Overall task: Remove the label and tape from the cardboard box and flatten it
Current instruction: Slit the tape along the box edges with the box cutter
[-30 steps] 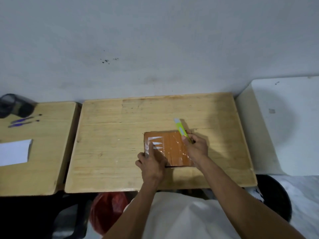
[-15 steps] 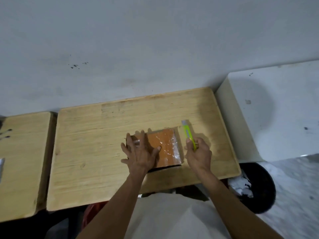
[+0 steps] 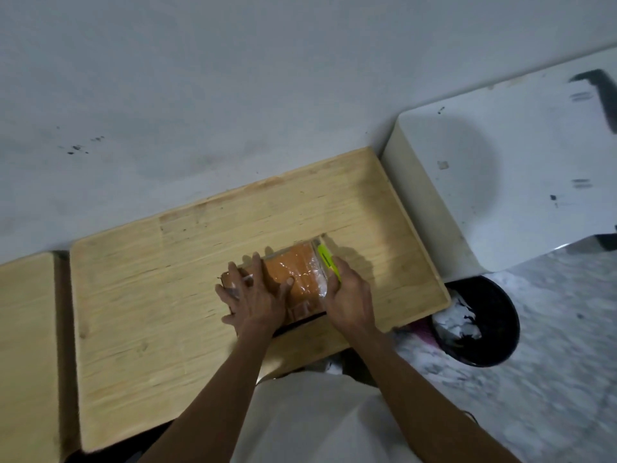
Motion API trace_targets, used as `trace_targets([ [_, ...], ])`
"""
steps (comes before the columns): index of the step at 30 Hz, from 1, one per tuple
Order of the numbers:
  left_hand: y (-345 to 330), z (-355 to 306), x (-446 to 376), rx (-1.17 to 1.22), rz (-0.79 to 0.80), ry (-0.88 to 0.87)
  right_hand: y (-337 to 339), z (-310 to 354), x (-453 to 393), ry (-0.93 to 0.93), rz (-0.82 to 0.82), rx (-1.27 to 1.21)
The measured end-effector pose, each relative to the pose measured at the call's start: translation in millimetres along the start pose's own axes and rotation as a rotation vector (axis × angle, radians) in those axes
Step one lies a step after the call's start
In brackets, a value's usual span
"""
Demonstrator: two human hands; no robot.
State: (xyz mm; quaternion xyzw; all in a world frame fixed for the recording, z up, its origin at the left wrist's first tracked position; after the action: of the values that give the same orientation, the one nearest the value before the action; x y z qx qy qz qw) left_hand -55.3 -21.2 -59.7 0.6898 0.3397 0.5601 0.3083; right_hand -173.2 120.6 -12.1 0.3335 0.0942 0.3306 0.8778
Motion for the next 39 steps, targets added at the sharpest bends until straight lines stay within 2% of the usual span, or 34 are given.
trace_targets([
  [10, 0.9, -2.0, 3.3, 0.008, 0.001, -0.024, -0.2, 1.9, 2.6, 0.041, -0.047, -0.013],
  [17, 0.2, -2.2, 2.5, 0.009, 0.003, -0.026, -1.7, 5.2, 1.0, 0.035, -0.005, -0.011],
  [27, -2.8, -2.3, 0.9, 0.011, 0.009, -0.010, -2.7, 13.1, 2.6, -0.006, 0.068, 0.182],
  [39, -2.7, -1.6, -1.0, -0.006, 0.018, -0.016, 0.0, 20.4, -0.1, -0.004, 0.022, 0.134],
])
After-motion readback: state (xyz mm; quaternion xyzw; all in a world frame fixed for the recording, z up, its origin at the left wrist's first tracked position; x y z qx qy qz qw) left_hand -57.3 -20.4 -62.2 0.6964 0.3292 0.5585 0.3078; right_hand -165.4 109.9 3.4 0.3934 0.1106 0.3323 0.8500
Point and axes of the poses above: each hand's wrist, its own x-axis away from the middle knuckle, its own y-axis out of the back of the hand, z = x × y, the point moved 4 cm from there along -x, towards the middle knuckle, and after that the axes turned 13 degrees about y, right-handed, at the moved point
